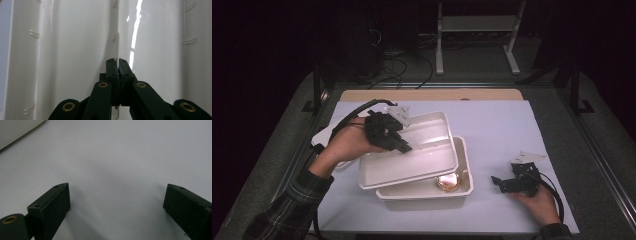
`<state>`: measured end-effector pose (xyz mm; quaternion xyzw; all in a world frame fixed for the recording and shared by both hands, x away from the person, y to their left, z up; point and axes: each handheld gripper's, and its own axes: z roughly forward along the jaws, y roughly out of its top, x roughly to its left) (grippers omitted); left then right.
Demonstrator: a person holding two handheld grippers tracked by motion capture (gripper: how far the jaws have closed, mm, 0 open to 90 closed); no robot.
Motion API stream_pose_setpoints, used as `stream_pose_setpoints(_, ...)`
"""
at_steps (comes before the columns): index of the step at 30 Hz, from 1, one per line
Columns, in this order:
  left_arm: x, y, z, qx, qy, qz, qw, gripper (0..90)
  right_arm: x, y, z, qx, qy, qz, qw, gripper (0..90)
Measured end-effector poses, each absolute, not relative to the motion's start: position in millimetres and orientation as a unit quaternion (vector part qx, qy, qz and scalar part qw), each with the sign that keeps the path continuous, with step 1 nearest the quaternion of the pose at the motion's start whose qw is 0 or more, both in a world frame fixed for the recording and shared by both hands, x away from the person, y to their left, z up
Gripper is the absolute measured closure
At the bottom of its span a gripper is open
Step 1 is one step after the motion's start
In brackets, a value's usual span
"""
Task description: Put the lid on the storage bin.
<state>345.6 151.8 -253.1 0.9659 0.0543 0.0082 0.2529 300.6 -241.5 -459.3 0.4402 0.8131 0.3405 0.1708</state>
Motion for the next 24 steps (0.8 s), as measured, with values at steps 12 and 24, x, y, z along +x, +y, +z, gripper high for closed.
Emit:
stream_pose_setpoints(12,346,120,-264,0.97,0.035,-0.005,0.242,88.8,301,-241,-459,0.44,0.813,0.341,0.171,6.5)
stream_pose_setpoints(24,346,112,-284,0.971,0.033,-0.02,0.236,88.8,301,-242,-459,0.44,0.813,0.341,0.171,6.4)
